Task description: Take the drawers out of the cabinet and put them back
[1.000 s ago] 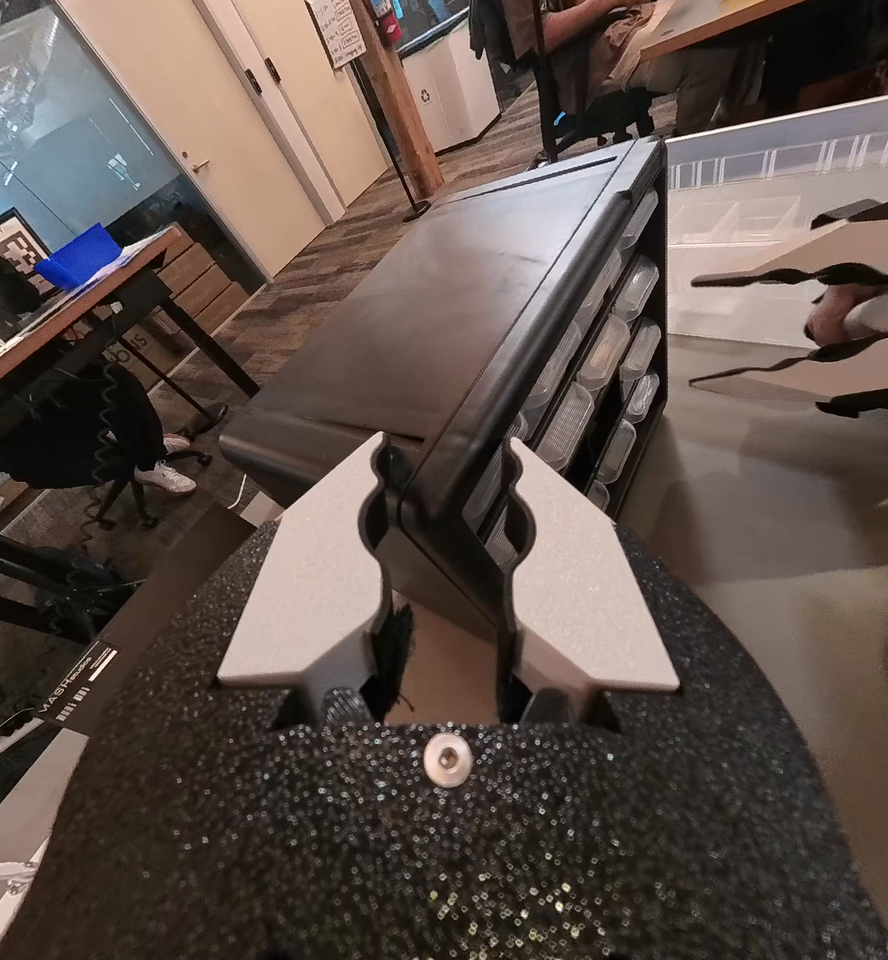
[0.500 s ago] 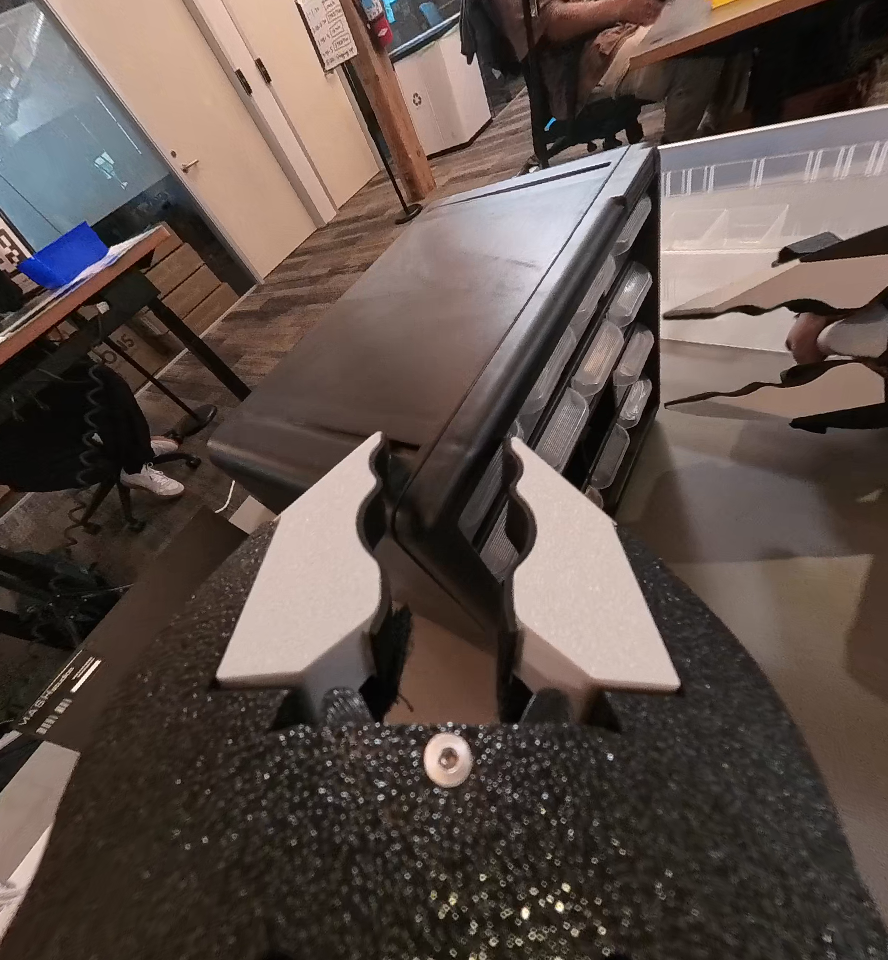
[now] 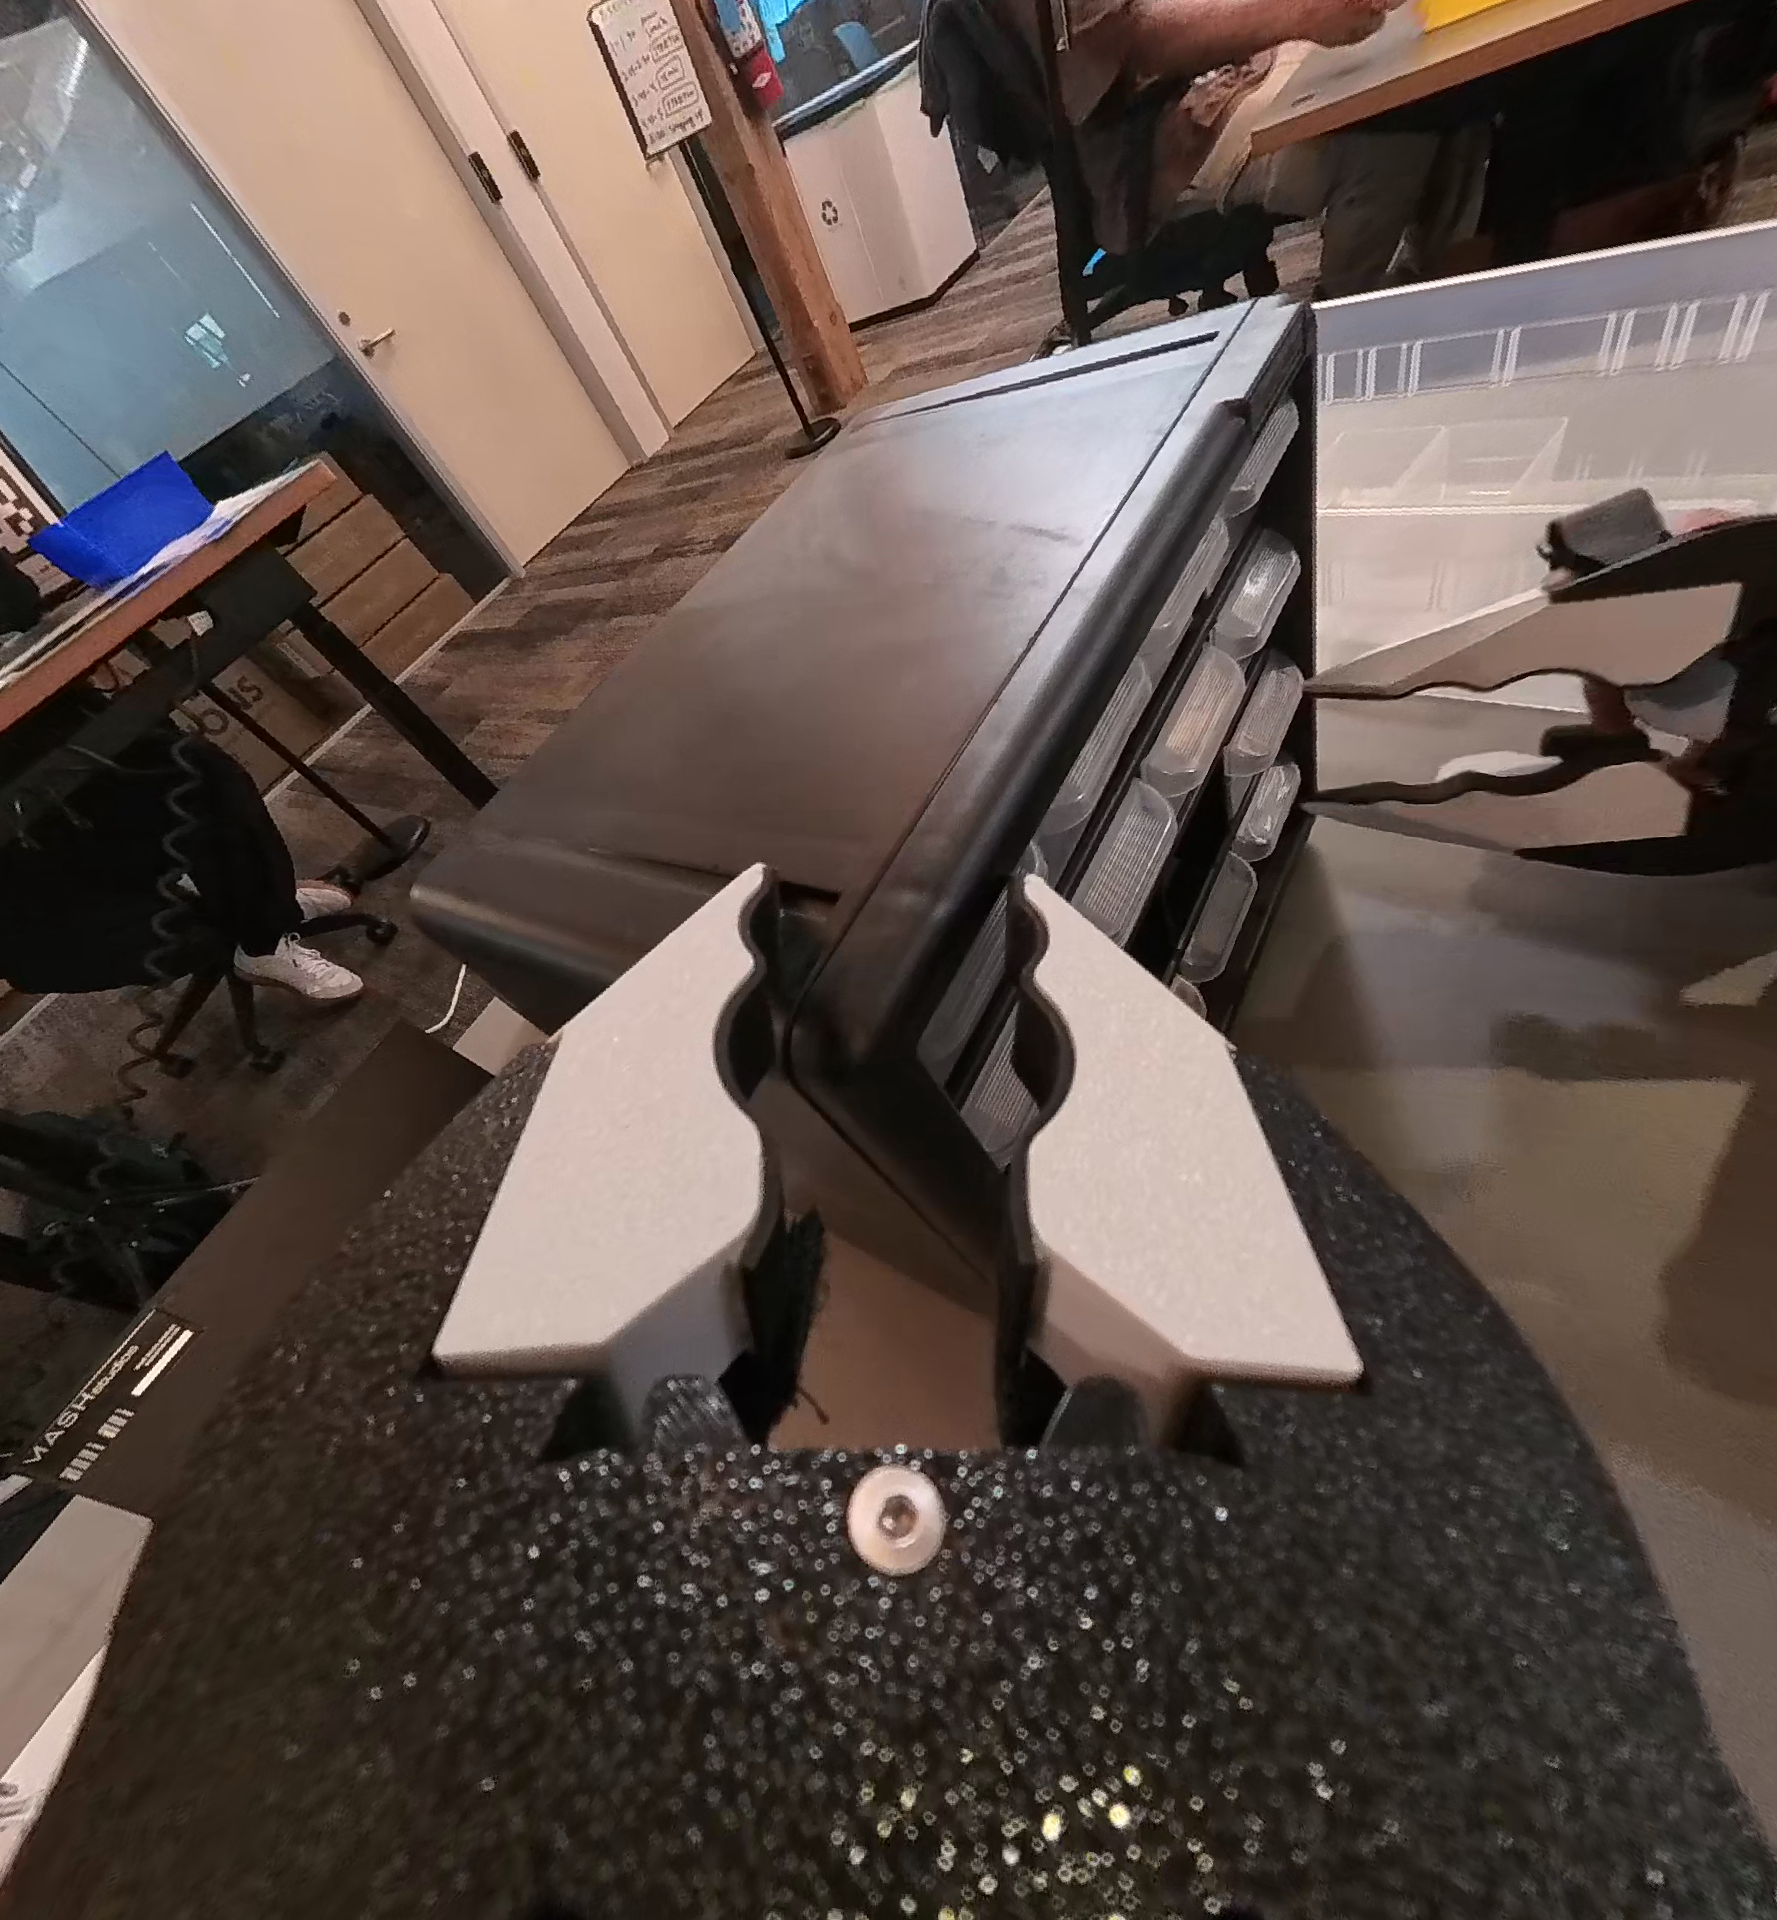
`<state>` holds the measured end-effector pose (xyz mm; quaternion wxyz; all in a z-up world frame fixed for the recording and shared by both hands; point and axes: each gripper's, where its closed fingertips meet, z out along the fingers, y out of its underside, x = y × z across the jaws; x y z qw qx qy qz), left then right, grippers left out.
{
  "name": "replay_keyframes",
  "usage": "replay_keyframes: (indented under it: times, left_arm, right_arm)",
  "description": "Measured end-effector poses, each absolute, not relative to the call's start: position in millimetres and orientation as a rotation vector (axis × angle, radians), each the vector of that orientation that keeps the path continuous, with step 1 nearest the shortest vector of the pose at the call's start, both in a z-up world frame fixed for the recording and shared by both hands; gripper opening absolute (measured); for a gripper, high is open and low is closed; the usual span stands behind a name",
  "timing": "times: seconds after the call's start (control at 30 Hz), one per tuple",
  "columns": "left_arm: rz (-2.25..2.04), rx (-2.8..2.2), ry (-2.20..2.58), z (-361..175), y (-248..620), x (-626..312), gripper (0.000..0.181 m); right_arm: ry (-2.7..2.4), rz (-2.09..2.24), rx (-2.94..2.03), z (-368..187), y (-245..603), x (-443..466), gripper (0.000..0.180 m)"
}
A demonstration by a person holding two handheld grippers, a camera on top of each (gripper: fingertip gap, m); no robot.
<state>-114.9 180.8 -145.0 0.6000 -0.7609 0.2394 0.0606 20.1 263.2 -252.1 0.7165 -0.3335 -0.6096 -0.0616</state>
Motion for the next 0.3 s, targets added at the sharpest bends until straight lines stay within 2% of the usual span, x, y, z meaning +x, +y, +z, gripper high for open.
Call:
replay_keyframes:
  times: [0.23,0.3]
  left_arm:
    - [0.122,-1.753,0.554,-144.7,180.6,-114.9,0.041]
    - [0.113,-1.749,0.553,-144.5,180.5,-114.7,0.041]
  right_arm:
    - [-1.369,-0.324,-0.699,-257.2,283.5,20.5,0.027]
    - [-1.341,-0.364,-0.691,-252.0,285.9,22.0,0.019]
